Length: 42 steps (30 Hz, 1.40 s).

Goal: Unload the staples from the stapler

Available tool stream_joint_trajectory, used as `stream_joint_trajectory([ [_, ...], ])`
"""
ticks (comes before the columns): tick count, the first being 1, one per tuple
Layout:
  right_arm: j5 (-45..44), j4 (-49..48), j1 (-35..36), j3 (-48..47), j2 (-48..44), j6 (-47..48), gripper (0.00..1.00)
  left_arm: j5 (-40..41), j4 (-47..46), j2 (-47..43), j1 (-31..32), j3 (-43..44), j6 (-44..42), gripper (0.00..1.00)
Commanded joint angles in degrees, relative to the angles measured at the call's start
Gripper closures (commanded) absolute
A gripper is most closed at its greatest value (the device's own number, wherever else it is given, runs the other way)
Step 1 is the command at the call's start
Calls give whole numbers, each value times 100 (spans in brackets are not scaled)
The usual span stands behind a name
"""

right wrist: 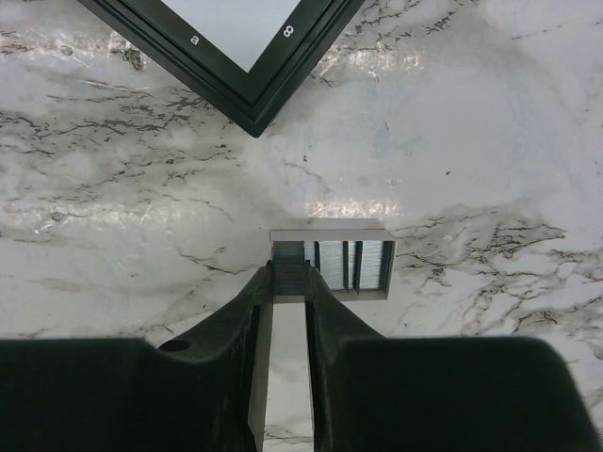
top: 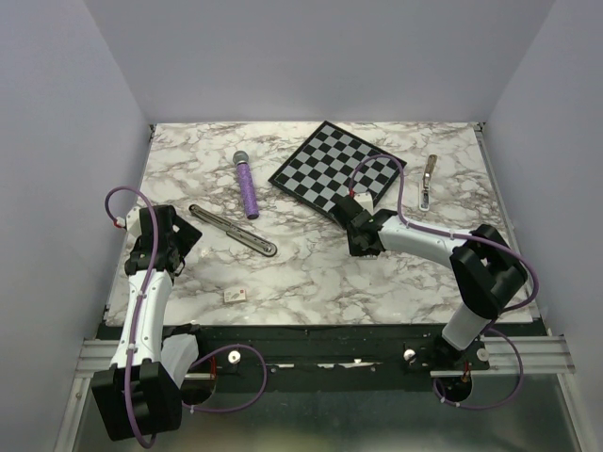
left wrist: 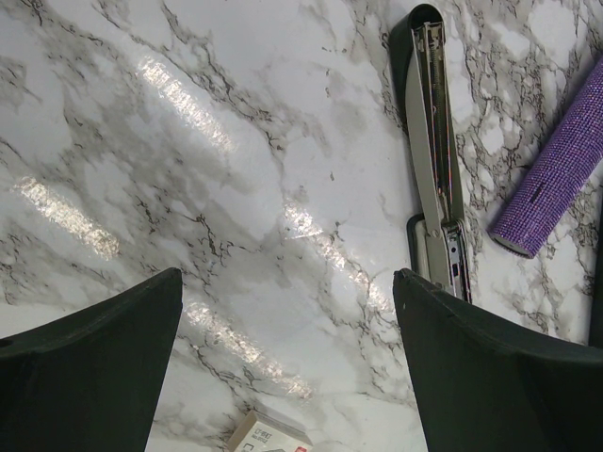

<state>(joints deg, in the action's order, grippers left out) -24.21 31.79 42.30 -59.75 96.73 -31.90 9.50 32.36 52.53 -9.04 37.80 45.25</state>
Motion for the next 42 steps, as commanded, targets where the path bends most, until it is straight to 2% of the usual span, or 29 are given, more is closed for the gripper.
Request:
stream_joint_trajectory([
  [1, 21, -59, -20, 33, 74, -62, 74, 61, 16, 11, -28, 61, -61, 1],
  [22, -49, -50, -20, 42, 110, -71, 71, 70, -2, -6, -28, 69, -87, 1],
  [33, 74, 99, -47, -142, -225, 122, 70, 149, 51, 108, -28, 87, -61, 1],
  [42, 4, 55, -152, -292, 12, 263, 75, 202, 42, 46, -28, 69, -43, 1],
])
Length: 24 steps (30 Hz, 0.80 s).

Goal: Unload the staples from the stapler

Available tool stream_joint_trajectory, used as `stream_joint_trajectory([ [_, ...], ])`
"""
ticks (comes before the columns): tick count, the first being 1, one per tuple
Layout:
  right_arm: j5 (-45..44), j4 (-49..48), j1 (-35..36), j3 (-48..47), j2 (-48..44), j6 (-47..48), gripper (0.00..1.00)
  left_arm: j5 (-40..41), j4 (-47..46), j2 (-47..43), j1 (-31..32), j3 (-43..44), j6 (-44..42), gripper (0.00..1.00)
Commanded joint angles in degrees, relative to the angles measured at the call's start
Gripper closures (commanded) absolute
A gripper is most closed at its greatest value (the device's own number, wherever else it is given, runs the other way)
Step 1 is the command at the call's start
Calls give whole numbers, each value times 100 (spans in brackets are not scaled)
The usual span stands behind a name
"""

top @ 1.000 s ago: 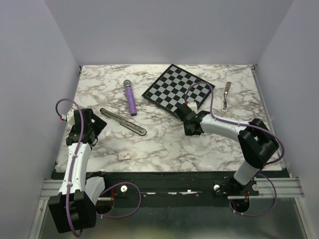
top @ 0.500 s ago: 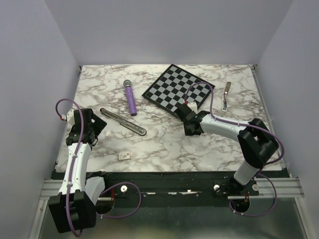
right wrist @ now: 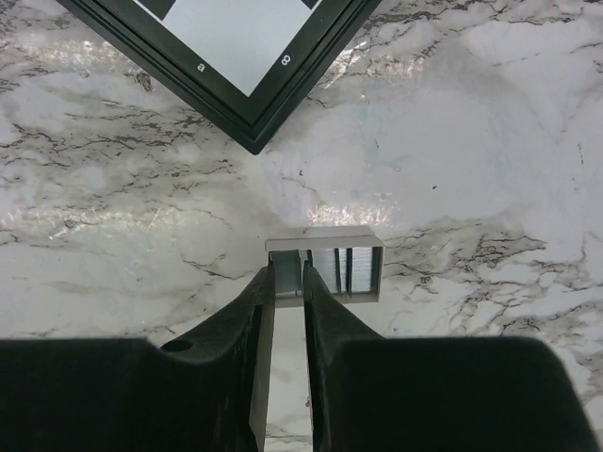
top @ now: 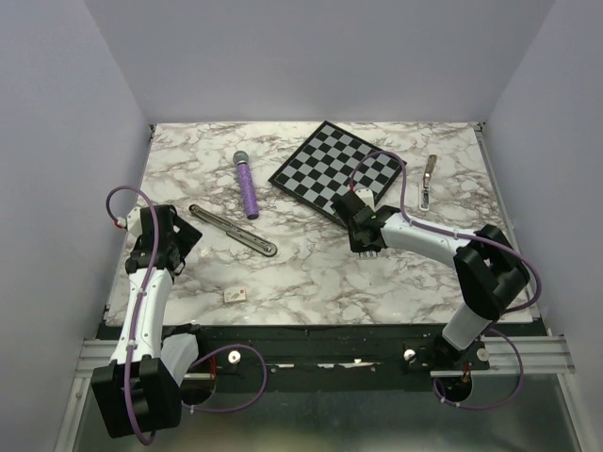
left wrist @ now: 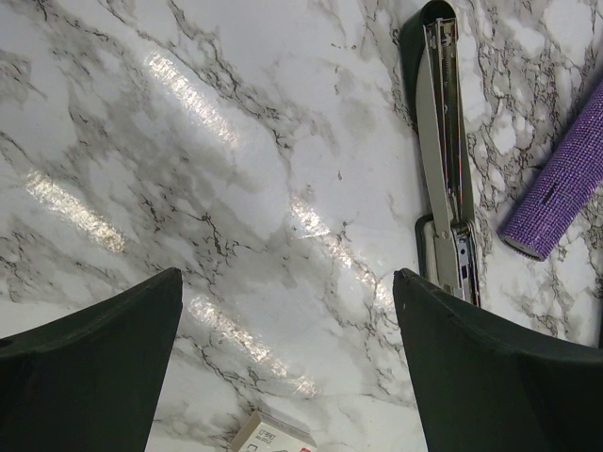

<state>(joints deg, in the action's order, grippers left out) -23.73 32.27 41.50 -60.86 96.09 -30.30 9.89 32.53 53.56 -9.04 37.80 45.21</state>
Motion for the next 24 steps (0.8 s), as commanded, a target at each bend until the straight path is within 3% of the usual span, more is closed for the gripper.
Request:
stream_joint_trajectory([
  [1, -53, 16, -89, -189, 76, 112, 75, 162, 34, -39, -37, 69, -30, 1],
  [24, -35, -99, -203, -84, 234, 121, 76, 136, 25, -4, -28, 70, -47, 1],
])
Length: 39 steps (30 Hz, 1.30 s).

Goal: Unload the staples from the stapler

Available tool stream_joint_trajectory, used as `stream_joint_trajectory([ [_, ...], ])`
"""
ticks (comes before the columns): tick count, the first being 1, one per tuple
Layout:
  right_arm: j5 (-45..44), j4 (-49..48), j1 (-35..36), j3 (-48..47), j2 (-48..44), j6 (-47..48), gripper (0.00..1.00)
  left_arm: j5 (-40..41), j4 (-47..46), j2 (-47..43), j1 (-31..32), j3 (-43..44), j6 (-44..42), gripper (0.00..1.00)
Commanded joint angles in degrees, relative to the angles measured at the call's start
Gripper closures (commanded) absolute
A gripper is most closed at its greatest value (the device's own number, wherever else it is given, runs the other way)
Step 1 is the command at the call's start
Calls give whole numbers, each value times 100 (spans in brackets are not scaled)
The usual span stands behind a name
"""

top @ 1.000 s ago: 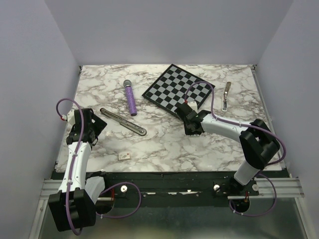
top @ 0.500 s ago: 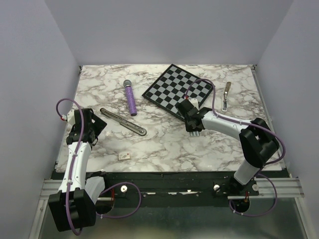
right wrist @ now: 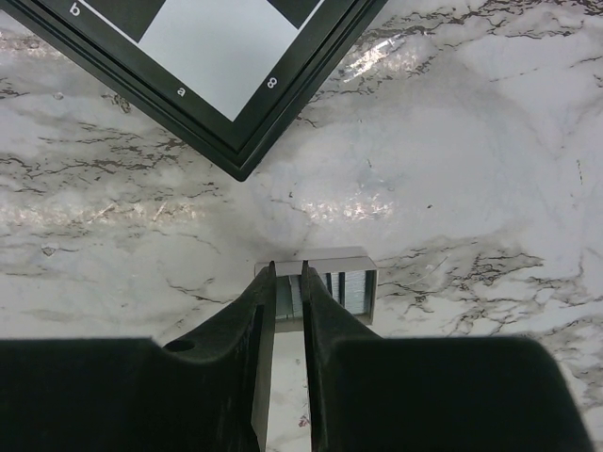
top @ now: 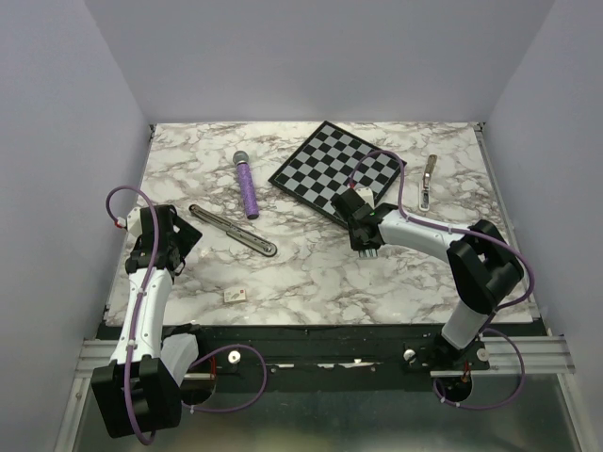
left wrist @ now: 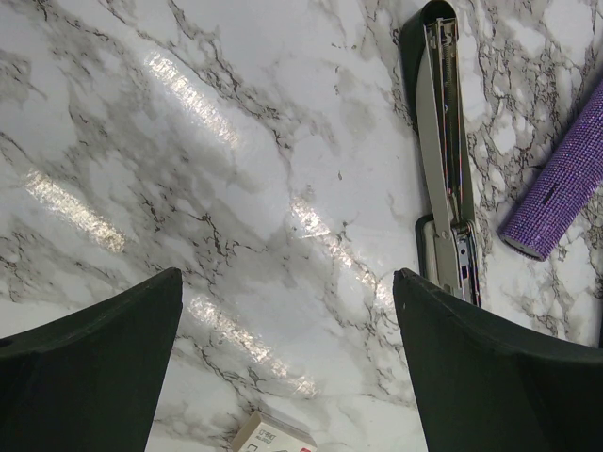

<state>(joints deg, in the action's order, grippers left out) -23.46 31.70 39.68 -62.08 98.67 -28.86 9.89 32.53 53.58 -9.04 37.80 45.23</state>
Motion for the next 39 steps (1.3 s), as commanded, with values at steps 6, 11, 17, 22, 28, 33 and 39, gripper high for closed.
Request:
stream_joint_trajectory([
  [6, -71, -33, -22, 109, 38, -84, 76, 145, 34, -32, -28, 70, -50, 1],
  [11, -71, -33, -22, 188, 73, -111, 76, 145, 34, -32, -28, 69, -50, 1],
  [17, -71, -15, -22, 153, -58, -76, 76, 145, 25, -32, -28, 78, -50, 1],
  [22, -44, 152, -22, -84, -330, 3, 76, 153, 25, -32, -28, 69, -50, 1],
  [28, 324, 152, -188, -24, -516, 39, 75, 609, 244, -32, -28, 140, 47, 1],
  [33, 657, 82, -268, 82, -788, 292, 65, 953, 1138, 196, -45, 517, 450, 1],
  [39, 2762, -882, -190, 222, -1279, 1426, 53, 516, 1836, 179, -116, 720, 1207, 1],
])
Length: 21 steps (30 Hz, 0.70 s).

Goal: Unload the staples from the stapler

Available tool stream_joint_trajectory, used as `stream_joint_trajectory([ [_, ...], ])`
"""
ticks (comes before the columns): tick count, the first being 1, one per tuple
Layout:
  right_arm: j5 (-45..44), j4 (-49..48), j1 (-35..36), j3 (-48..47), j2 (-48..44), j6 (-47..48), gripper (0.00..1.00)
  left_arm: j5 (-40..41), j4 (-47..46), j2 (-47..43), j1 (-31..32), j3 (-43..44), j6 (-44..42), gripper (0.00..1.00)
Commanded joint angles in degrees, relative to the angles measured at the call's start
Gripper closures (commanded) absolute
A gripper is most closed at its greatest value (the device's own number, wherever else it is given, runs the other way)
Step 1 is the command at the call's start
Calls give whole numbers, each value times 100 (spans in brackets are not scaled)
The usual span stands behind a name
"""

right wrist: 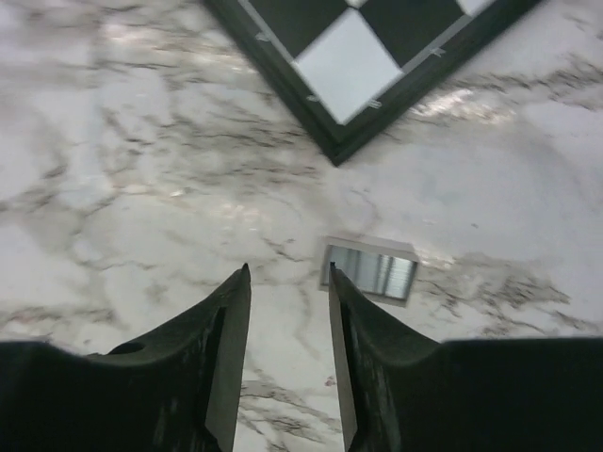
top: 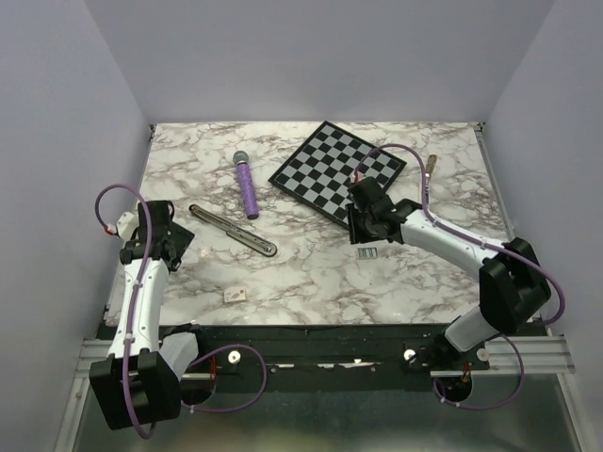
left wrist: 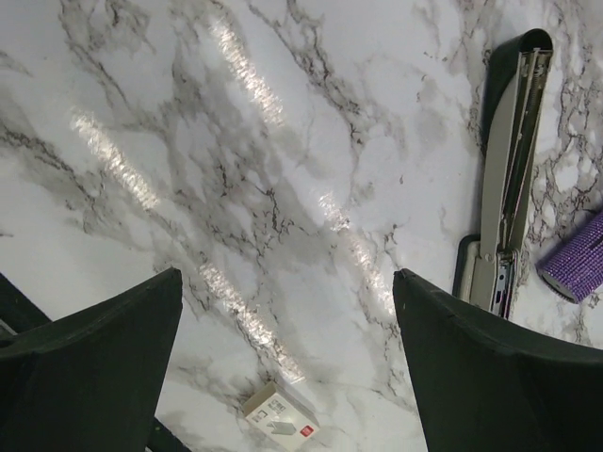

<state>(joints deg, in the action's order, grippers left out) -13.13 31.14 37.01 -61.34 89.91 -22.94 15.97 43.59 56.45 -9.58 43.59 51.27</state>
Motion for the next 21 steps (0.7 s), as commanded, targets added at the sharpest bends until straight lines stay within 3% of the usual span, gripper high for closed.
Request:
stream_joint_trajectory([
  [1, 1961, -976, 130, 157, -430, 878, 51, -120, 730, -168, -61, 115, 639, 1],
  [6, 2253, -1695, 1190, -132, -264, 1334, 38, 74, 1721, -161, -105, 281, 1237, 5],
  [11, 2551, -2612, 2230, -623, 752, 2135, 22, 91, 1600, 164, -184, 509, 931, 4],
  [17, 3052, -3060, 2934, -1389, 1871, 2776, 16, 1021, 1943, 850, -404, 1037, 745, 1],
  [21, 3561, -4646, 3031, -785, 2092, 3172, 16, 839, 1627, 780, -597, 783, 613, 1],
])
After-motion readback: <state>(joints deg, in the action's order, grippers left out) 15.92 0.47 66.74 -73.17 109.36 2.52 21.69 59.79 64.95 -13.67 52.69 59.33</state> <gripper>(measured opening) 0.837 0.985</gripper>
